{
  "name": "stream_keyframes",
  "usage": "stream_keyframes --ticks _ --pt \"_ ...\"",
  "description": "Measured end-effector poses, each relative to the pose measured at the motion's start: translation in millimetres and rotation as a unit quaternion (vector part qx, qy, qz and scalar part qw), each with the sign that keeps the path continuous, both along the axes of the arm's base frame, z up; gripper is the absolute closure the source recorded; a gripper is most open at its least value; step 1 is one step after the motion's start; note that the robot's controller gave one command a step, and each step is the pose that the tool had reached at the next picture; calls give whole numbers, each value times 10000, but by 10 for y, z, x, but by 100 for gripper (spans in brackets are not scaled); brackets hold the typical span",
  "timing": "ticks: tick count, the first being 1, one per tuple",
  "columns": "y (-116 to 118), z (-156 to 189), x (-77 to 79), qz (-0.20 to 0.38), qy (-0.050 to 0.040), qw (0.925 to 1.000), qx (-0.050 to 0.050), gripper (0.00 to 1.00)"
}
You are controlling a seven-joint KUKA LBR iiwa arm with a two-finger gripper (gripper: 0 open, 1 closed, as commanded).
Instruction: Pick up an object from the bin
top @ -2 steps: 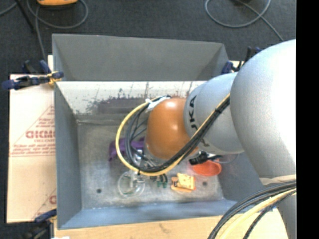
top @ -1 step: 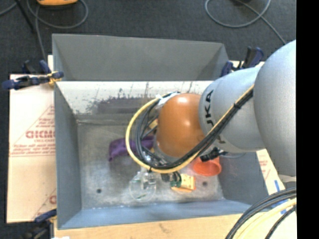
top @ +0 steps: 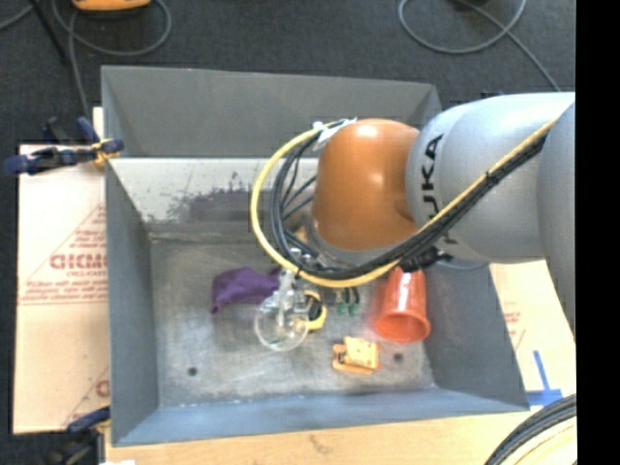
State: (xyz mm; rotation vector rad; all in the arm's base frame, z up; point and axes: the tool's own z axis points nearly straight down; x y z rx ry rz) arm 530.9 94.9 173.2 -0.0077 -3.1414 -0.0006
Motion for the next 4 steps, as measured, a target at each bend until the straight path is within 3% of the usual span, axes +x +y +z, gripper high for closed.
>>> stream_keyframes --ticks 1,2,3,4 --pt "37 768 261 620 -16 9981 -3 0" --pt "43 904 313 693 -36 9976 0 0" --pt "-128 -206 465 1145 -22 9934 -1 100" --pt "-127 -206 466 1140 -23 9935 1 100"
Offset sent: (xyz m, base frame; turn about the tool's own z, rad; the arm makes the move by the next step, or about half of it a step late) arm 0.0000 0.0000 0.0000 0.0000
